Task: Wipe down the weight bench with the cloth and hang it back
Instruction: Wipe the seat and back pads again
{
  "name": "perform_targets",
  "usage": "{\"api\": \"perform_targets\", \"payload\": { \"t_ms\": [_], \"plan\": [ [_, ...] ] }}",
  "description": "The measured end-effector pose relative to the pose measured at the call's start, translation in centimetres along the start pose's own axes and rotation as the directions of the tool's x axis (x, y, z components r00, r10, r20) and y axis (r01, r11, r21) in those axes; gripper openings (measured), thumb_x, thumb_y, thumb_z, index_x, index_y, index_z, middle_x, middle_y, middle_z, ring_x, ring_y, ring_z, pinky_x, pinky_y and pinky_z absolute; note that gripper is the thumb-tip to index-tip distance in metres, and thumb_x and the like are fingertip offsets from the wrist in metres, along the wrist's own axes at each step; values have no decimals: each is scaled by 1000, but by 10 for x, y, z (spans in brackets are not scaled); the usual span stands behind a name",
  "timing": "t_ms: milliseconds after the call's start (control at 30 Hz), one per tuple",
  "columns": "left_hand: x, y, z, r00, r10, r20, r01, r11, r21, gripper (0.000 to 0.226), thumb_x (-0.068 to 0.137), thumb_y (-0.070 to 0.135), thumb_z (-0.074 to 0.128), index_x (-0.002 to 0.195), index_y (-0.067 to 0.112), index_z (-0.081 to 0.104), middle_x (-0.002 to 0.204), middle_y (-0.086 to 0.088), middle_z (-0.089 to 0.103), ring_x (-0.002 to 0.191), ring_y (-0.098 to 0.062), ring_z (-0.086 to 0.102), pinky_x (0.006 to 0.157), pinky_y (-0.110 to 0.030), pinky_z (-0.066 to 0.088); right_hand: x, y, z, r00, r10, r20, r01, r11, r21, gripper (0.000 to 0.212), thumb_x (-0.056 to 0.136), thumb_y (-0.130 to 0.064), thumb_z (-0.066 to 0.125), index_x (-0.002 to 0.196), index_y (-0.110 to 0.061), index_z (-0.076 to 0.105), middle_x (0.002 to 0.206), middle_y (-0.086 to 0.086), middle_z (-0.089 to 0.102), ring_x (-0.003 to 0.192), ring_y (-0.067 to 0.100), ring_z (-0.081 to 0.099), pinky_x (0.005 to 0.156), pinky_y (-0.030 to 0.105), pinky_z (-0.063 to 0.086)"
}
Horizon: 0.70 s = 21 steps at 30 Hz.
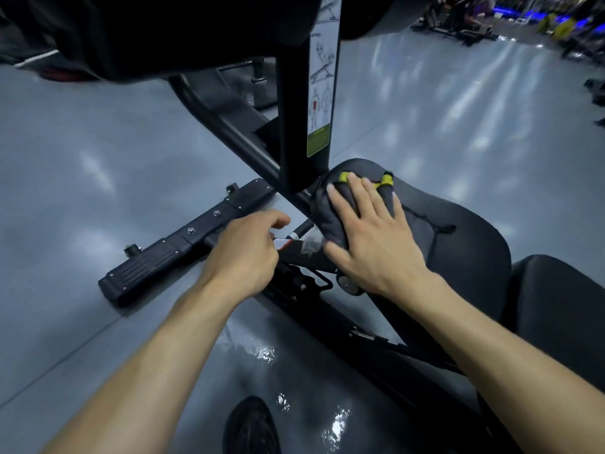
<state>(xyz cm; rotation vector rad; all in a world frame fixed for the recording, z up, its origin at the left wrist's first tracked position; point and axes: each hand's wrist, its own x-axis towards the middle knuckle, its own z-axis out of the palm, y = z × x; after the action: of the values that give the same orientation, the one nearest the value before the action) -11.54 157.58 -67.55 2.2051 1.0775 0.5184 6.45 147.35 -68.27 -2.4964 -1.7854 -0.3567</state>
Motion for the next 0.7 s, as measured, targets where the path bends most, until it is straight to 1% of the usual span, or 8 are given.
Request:
{"api": "perform_targets", "payload": {
  "t_ms": [67, 133, 200, 233, 333, 433, 533, 700],
  "plan": [
    [1, -1, -2, 1000, 0, -8, 0, 1000, 3, 51, 96, -1, 40, 131, 27, 63, 133, 6, 66, 119, -14, 63, 102, -35, 49, 45, 2, -1, 999, 48, -3, -48, 992, 119, 74, 92, -60, 38, 157, -24, 31, 165, 9, 28, 153, 29, 23, 120, 58, 22],
    [2, -3, -4, 1000, 1, -23, -1, 1000, -1, 52, 96, 0, 39, 132, 28, 63, 134, 7, 66, 119, -14, 63, 102, -36, 50, 93, 11, -6, 992, 126, 20, -126, 956, 264, 59, 90, -60, 42, 133, -21, 54, 138, 12, 55, 132, 34, 47, 102, 53, 40],
    [2, -5, -6, 999, -1, -35, 0, 1000, -17, 53, 95, -1, 39, 132, 29, 63, 134, 9, 66, 118, -12, 63, 100, -35, 50, 135, 23, -11, 976, 193, 103, -215, 932, 291, 46, 88, -58, 41, 103, -18, 59, 109, 13, 64, 105, 36, 57, 83, 45, 42],
    [3, -7, -8, 999, -2, -39, 1, 1000, -26, 54, 95, -2, 39, 132, 30, 62, 135, 10, 66, 118, -11, 63, 100, -34, 50, 150, 26, -13, 966, 196, 167, -236, 935, 267, 47, 88, -58, 39, 101, -18, 60, 109, 15, 65, 100, 36, 56, 81, 43, 42],
    [4, -9, -11, 999, 12, -44, -14, 999, -44, 55, 94, -1, 40, 132, 31, 63, 134, 11, 66, 116, -10, 63, 99, -32, 50, 168, 35, -15, 947, 164, 277, -222, 956, 190, 58, 83, -59, 35, 113, -20, 66, 123, 20, 65, 101, 34, 56, 82, 39, 40],
    [6, -15, -15, 999, 24, -46, -27, 998, -60, 52, 95, 0, 41, 133, 30, 62, 135, 11, 66, 117, -10, 63, 101, -31, 49, 166, 26, -18, 952, 143, 272, -198, 962, 188, 71, 73, -66, 36, 112, -17, 70, 117, 22, 65, 93, 33, 53, 83, 38, 45],
    [4, -17, -18, 998, 34, -48, -36, 998, -53, 52, 95, 1, 42, 133, 29, 62, 134, 10, 66, 117, -10, 63, 102, -30, 49, 153, 8, -21, 965, 113, 236, -140, 985, 103, 72, 69, -69, 35, 103, -17, 70, 105, 22, 64, 93, 36, 56, 90, 43, 48],
    [-1, -13, -19, 998, 37, -48, -41, 996, -82, 48, 94, 3, 43, 126, 32, 64, 129, 11, 68, 111, -12, 65, 100, -36, 51, 113, -37, -16, 998, -8, 61, 14, 996, -86, 60, 80, -61, 30, 85, -21, 74, 87, 14, 65, 98, 33, 56, 103, 49, 35]
  ]
}}
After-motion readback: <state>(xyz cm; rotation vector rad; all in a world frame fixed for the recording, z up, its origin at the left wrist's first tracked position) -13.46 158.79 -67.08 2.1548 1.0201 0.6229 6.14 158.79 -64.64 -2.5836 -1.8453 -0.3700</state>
